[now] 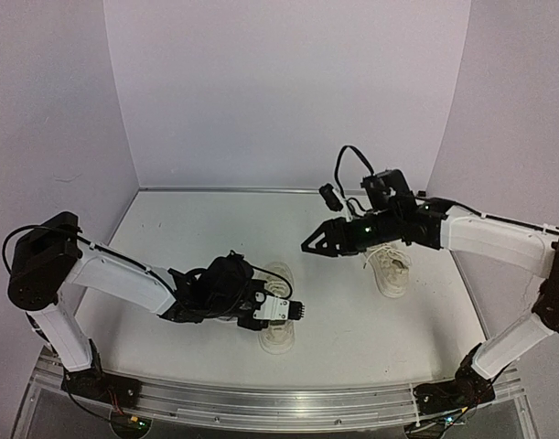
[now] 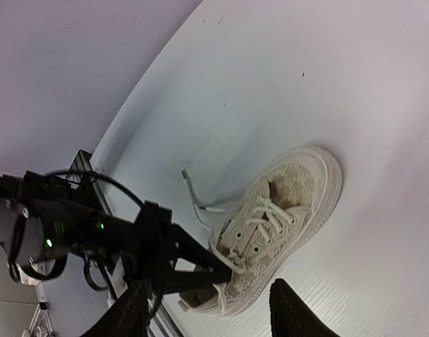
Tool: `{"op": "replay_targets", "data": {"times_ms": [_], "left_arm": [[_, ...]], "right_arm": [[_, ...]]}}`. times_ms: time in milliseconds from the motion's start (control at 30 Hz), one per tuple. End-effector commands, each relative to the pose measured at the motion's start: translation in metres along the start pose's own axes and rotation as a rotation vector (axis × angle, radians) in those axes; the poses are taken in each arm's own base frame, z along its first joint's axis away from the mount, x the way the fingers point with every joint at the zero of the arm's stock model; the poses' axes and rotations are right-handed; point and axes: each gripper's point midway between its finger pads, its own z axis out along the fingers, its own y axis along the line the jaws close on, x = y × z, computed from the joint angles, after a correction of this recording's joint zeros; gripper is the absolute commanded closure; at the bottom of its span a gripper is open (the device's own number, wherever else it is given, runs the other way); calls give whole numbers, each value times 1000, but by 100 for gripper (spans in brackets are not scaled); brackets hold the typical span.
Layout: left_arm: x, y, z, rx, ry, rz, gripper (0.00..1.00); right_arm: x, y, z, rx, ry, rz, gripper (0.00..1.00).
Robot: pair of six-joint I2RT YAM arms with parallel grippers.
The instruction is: Tie the shoes
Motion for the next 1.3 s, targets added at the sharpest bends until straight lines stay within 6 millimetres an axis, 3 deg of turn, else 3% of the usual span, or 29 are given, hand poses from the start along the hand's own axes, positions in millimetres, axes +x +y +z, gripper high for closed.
{"op": "replay_targets", "data": {"times_ms": [0,200,333,667,1267], "left_arm": [[-17,22,-16,-21,-137,-142,100],[-13,27,-17,-17,-163,-198,100],[-14,30,-16,-20,-174,-214,100],[-17,36,-17,-32,-184,-221,100],[-18,40,-16,-47,-189,-221,100]], "right_arm": [[23,-12,9,-30,-56,145,44],[52,-16,24,-114,-59,260,43],[68,-4,43,-126,-9,249,44],[80,5,72,-134,39,251,57],[93,9,94,-144,86,266,82]]}}
